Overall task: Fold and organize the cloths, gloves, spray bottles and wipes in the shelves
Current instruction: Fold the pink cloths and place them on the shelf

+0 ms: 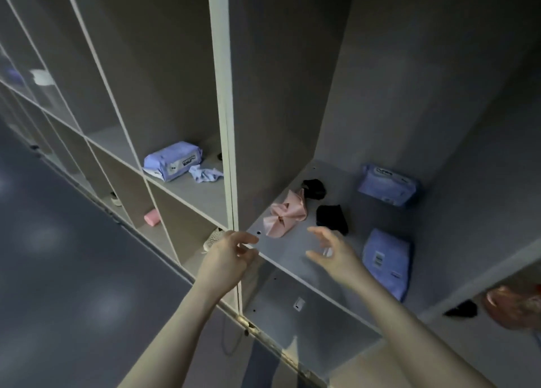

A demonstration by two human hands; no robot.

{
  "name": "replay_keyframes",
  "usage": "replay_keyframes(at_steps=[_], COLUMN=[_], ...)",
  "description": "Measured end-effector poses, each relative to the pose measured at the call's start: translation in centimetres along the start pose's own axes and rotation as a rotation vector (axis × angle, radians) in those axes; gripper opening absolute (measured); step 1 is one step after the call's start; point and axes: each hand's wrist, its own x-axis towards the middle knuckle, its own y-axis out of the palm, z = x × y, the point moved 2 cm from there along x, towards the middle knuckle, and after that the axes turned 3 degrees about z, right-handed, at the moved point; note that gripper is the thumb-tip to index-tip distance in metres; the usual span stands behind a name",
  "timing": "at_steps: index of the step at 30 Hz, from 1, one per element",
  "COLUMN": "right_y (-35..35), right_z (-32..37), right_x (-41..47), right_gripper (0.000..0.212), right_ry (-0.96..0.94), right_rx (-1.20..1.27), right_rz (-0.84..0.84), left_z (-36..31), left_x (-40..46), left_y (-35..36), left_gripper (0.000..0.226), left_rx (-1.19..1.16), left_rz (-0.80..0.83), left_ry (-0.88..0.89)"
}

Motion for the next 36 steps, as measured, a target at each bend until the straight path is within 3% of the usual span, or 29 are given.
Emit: replay_keyframes(at_steps=[5, 12, 19, 22, 25, 29, 32, 34, 36], right_y=[1.2, 2.2, 4.8, 5.2, 3.8, 1.0, -0.6, -1.6, -2.6], right_z=[0.6, -1.0, -4.7, -5.9, -5.5, -2.3, -0.1, 1.0, 2.2], right_x=[6.1, 14.1, 20.1, 20.4, 19.4, 17.0, 14.0, 11.6, 9.1], right_gripper=[0.086, 0.095, 0.077, 0.048, 0.007, 0.013, 0.022, 0.028, 0.03], right_ry=[0.075, 0.09, 0.11, 0.077, 0.107, 0.171, 0.078, 0.033, 0.001], right_rx=[-0.26, -0.494, -0.49, -0.54, -0.173, 0.491, 0.625, 0.617, 0.586], right_rz=[0.183, 0.276, 0.253, 0.162, -0.047, -0.174, -0.123, -0.109, -0.116], left_z=[0.7, 1.4, 2.7, 3.2, 3.3, 1.6, -0.5, -1.8, -3.1], left_x=[5.2, 10.3, 12.6, 13.2, 13.9, 14.3, 13.9, 13.3, 12.5], left_y=[0.5, 3.3, 4.9, 5.1, 5.0, 5.1, 4.6, 3.8, 3.0], left_gripper=[0.037, 0.058, 0.063, 0.064, 0.063, 0.056, 0.052, 0.061, 0.078], left_rx=[0.012, -0.023, -0.06, -0.053, -0.035, -0.055, -0.231, -0.409, -0.563], left_rz=[0.093, 0.122, 0.112, 0.103, 0.111, 0.1, -0.05, -0.123, -0.092], left_ry=[0.019, -0.021, -0.046, -0.053, -0.071, -0.001, 0.11, 0.152, 0.189])
